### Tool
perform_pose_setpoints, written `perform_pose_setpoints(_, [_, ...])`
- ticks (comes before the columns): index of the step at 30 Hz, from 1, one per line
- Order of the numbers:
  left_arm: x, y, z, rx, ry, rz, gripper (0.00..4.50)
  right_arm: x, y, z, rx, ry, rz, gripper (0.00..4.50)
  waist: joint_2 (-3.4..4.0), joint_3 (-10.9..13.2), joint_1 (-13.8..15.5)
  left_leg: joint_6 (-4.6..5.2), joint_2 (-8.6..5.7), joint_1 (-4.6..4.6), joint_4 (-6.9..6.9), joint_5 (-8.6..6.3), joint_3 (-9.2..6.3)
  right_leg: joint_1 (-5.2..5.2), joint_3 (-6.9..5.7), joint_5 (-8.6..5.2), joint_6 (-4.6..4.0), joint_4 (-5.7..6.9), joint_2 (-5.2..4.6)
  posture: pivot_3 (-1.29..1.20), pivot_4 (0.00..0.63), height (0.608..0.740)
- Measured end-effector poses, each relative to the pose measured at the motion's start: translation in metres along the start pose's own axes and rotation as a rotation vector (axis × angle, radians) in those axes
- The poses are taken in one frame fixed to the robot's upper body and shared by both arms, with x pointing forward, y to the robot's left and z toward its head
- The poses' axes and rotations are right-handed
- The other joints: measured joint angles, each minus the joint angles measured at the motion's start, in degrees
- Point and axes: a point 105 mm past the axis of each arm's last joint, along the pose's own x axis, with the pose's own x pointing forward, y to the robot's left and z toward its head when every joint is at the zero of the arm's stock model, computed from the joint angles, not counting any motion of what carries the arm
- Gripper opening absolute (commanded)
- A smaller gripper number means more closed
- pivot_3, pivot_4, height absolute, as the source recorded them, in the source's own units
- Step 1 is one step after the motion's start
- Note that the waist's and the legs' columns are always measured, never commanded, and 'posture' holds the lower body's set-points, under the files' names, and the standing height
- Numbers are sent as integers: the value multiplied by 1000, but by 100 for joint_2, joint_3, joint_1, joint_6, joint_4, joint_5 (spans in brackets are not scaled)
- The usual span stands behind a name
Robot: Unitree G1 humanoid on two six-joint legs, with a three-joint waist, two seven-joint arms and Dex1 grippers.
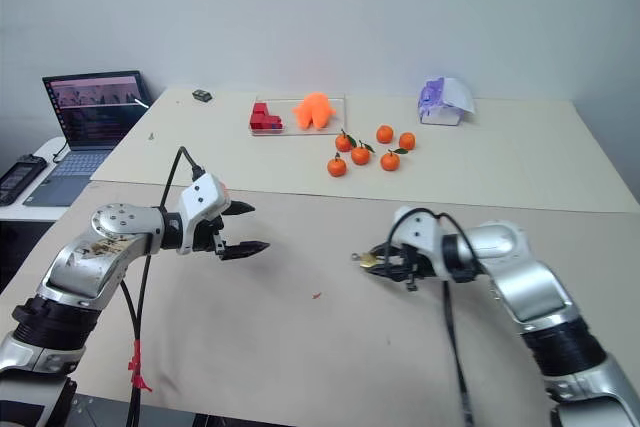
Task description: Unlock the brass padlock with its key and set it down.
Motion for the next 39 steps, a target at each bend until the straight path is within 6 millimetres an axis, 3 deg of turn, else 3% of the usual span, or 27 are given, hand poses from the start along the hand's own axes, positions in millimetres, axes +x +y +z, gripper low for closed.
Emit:
perform_pose_setpoints(7, [-1,-11,-2,-58,-34,0,4500,18,-3,24,-55,-43,26,912,26,-17,80,0,1,-58,20,1,0,-68,0,2,-4,25,4,0,150,723])
perform_pose_setpoints(11, [-3,-14,-4,-74,-8,-2,4500,16,-7,21,-188,-8,-20,912,26,-19,88,1,0,-58,20,1,-1,-68,0,2,-3,21,4,0,150,723])
perform_pose_setpoints(14, [-5,-17,-8,-123,9,-16,4500,18,-5,20,-189,-31,-41,912,24,-18,75,1,0,-57,17,1,0,-70,1,2,-4,22,4,0,150,723])
perform_pose_setpoints(16, [-5,-20,-8,-189,-3,-38,4500,18,-7,23,-213,-51,-82,912,22,-17,55,0,1,-57,18,1,0,-71,1,2,-4,27,5,0,150,723])
perform_pose_setpoints(19, [2,-28,1,-427,-76,-96,4500,16,-12,30,-329,-48,-155,912,22,-17,70,1,0,-58,23,1,-3,-71,-2,1,-2,29,6,0,150,723])
perform_pose_setpoints(23, [7,-38,16,-558,-97,-196,4500,12,-11,41,-427,-54,-193,912,22,-18,74,0,-1,-60,23,1,-10,-72,-4,1,-2,30,7,0,150,723])
perform_pose_setpoints(26, [9,-37,25,-551,-111,-213,3830,10,-7,46,-441,-66,-202,912,19,-16,70,-8,-2,-58,23,6,-10,-70,-2,2,-3,28,7,0,150,723])
perform_pose_setpoints(29, [17,-37,27,-578,-117,-229,2725,5,-7,46,-419,-62,-236,912,14,-13,74,-15,-2,-56,24,10,-13,-67,-3,2,-3,30,7,0,150,723])
perform_pose_setpoints(39, [38,-42,36,-613,-122,-298,2725,-8,-5,56,-366,-74,-292,912,10,-11,66,-16,-4,-58,22,10,-15,-68,-2,2,-3,27,7,0,150,723])
